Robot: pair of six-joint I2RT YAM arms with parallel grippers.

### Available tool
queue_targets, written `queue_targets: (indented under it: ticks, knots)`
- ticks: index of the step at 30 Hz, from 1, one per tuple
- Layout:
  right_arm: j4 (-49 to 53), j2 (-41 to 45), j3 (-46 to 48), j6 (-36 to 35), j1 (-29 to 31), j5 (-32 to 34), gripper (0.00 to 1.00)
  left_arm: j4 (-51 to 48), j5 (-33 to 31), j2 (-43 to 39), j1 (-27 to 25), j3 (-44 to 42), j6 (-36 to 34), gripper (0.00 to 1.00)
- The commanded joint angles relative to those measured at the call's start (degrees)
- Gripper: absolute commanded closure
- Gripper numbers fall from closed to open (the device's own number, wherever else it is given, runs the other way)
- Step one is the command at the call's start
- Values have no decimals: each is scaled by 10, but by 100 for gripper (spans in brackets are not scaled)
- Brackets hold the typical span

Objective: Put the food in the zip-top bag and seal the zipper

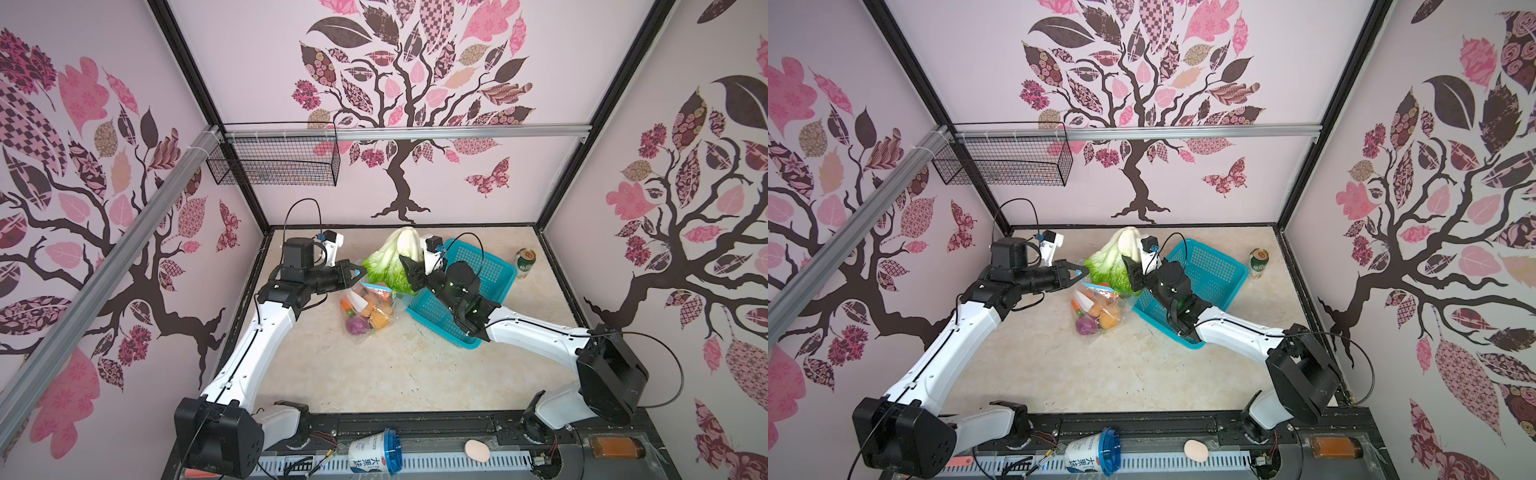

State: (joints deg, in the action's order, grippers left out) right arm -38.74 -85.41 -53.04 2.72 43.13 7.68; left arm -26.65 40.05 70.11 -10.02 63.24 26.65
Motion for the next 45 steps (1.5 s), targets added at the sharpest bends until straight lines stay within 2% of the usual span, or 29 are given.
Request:
queue_targets:
  ticks: [1,5,8,15,20,24,27,30,33,37,41,45]
  knots:
    - [-23,-5,-6,-31,-23,-49,65,20,-1,-6,5,0,-8,100]
    - [2,-17,-29,-79,-32,-120,65,27,2,-10,5,-2,-13,100]
    - [32,-28,-47,-75,-26,-135,65,41,13,-14,5,-4,-15,100]
    - [217,-88,-189,-74,49,-23,62,63,36,-2,-3,-7,-6,100]
    - [354,-152,-316,44,60,24,61,72,28,0,-18,-16,-1,100]
    - [419,-187,-389,116,75,99,60,91,31,1,-24,-22,16,100]
    - [465,-213,-439,181,77,129,59,101,35,1,-28,-27,25,100]
    - [469,-228,-455,221,82,130,59,106,35,0,-37,-30,29,100]
    - [445,-235,-442,217,103,171,58,123,40,-3,-37,-36,46,100]
    - [435,-242,-420,222,111,191,56,143,50,-8,-27,-42,68,100]
    - [396,-230,-376,207,120,210,53,155,51,-12,-8,-46,83,100]
    - [322,-196,-311,155,143,221,50,162,44,-11,2,-50,93,100]
